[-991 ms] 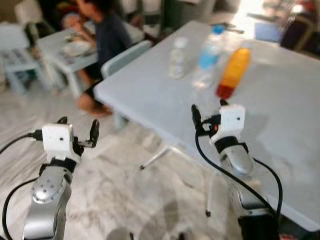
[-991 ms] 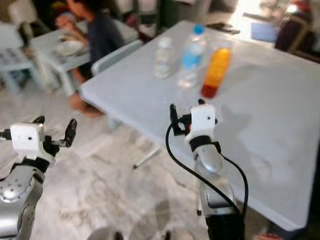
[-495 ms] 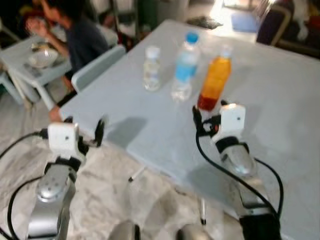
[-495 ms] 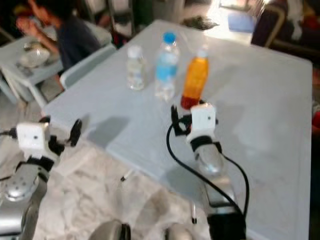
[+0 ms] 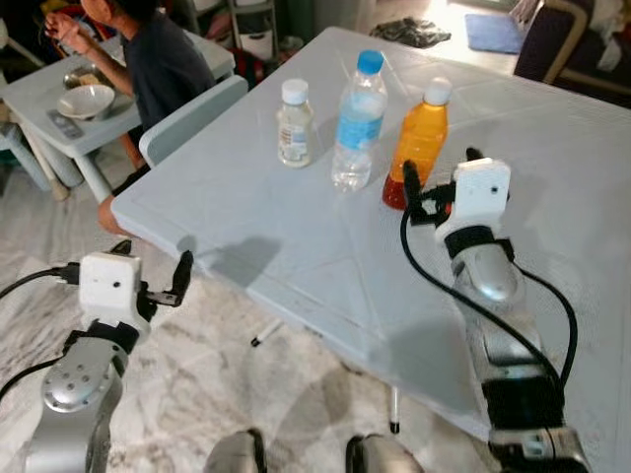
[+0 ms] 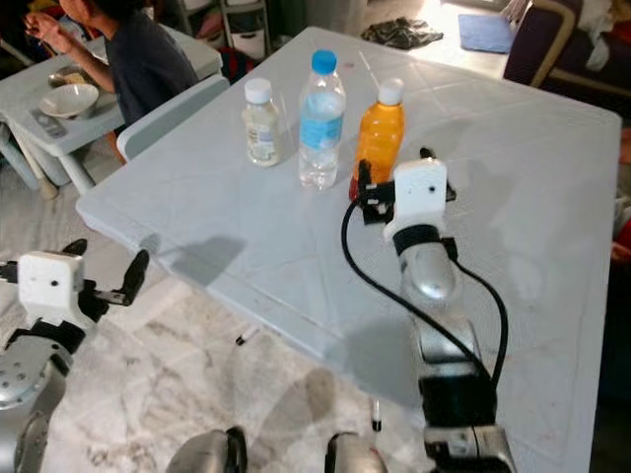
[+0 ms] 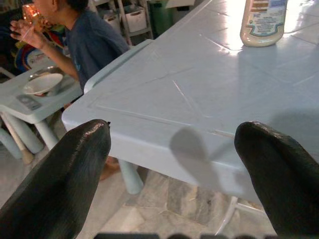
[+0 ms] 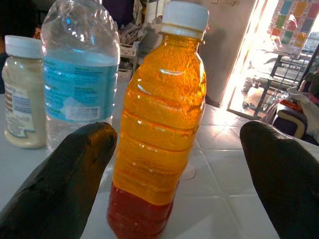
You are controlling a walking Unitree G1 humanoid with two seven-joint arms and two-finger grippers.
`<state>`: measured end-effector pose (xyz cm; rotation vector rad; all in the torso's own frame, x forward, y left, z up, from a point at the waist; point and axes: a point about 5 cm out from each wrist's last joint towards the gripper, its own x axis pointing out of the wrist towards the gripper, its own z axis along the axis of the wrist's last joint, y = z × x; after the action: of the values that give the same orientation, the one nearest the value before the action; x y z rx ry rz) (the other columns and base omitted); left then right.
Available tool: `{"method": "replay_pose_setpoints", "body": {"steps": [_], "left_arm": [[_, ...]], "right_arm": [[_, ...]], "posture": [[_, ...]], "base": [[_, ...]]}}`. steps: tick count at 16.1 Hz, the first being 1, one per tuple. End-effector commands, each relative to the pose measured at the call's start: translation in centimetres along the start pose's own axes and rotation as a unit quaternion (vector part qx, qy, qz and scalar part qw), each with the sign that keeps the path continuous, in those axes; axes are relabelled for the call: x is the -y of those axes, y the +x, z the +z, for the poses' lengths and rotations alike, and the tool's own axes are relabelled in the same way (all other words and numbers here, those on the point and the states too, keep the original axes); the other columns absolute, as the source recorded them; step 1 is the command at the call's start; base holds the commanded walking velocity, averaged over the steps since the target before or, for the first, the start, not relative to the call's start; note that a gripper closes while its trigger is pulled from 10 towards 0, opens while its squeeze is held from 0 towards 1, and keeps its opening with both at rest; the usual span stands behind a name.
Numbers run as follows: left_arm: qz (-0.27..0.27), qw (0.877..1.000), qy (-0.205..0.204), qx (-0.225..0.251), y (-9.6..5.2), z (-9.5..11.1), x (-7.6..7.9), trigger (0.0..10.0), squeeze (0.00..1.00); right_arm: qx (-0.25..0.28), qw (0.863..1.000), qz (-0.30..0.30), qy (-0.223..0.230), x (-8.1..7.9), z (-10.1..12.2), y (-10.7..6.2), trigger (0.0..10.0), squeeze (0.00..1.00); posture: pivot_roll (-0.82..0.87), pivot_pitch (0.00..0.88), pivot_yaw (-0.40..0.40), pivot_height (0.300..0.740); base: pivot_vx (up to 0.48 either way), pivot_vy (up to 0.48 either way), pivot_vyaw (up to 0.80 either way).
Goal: Restocking fridge
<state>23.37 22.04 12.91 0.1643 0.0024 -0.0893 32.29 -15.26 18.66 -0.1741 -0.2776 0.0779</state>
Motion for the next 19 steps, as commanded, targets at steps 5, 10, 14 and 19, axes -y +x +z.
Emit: {"method": "replay_pose_setpoints", "body": {"steps": [5,10,14,19], "left_arm": [[-0.004,1.000,0.007,0.003,-0.4,0.6,-0.1,10.0,0.00],[-0.008,1.000,0.011,0.003,-0.4,0.8,0.1,10.0,0.00],[-0.016,1.000,0.016,-0.002,-0.5,0.7,0.3,10.0,0.00],[-0.021,1.000,0.017,-0.009,-0.8,0.6,0.6,10.0,0.00]], "right_arm": [[0.052,0.999,-0.012,-0.009,0.8,2.3,1.8,10.0,0.00],[0.073,0.997,0.011,-0.005,1.0,3.7,3.4,10.0,0.00],[0.075,0.996,0.037,0.017,1.0,4.4,5.1,10.0,0.00],[0.061,0.996,0.050,0.044,0.2,5.3,7.1,0.0,0.00]], "posture": [[0.02,0.184,0.013,0.740],[0.03,0.189,0.018,0.740],[0.04,0.195,0.023,0.740],[0.07,0.201,0.029,0.740]], "base": [[0.000,0.000,0.00],[0.000,0.000,0.00],[0.000,0.000,0.00],[0.000,0.000,0.00]]}}
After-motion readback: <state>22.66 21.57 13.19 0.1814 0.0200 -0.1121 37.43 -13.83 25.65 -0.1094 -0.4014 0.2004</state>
